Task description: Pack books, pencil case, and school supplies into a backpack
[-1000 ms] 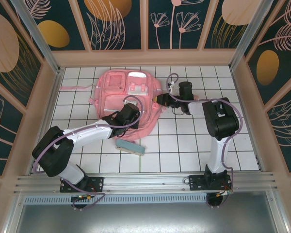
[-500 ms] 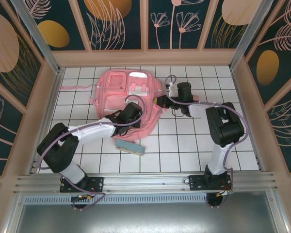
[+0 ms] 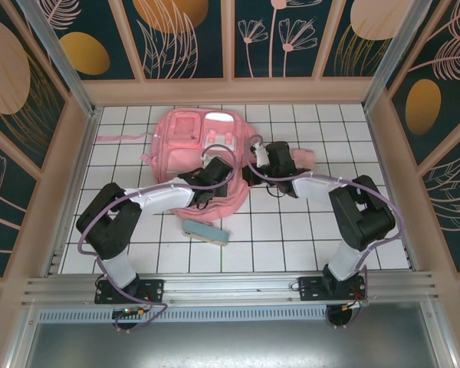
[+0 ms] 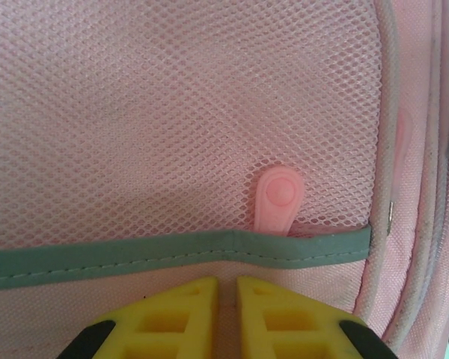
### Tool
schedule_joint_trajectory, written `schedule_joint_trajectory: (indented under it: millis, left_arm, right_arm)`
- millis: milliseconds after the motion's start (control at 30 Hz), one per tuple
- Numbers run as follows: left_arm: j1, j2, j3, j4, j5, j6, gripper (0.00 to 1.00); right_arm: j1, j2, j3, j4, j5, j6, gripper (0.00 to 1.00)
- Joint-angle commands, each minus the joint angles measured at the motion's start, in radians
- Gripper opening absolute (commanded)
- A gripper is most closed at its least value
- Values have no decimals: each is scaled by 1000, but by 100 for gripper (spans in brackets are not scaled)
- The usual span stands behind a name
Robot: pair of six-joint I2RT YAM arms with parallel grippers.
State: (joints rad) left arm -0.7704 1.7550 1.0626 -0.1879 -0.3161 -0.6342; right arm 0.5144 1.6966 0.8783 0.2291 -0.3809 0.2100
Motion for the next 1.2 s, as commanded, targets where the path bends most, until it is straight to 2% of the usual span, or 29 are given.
schedule_joint_trajectory:
  millis: [0,133,333,533,700,833,1000,1067,1167]
  left_arm:
    - [25,2,17,51,-13,-18,18]
    - [26,-31,34,53,-9,-3,19]
    - [35,19,96,50,14,23,18]
    - [39,20,108,62,47,19,20]
    - [39,54,197,43,138,134,38]
    - [40,118,284,16,114,222,42]
    - [39,231,405,-43,113,272,46]
    - [40,261,428,-46,112,283,53]
    - [39,323,498,-107,16,283,64]
  right_arm:
    - [26,-66,-72,-25,-32,-11,0]
    - [59,-102,-135,32,-54,30,0]
    - [162,-181,-223,121,-35,92,0]
    - [212,-234,-289,197,-12,131,0]
    - [191,-207,-305,226,-2,136,0]
    - [142,-173,-327,303,-54,178,0]
    - [132,-164,-328,328,-71,189,0]
    - [128,-161,-328,330,-75,189,0]
    - [128,-159,-329,341,-82,193,0]
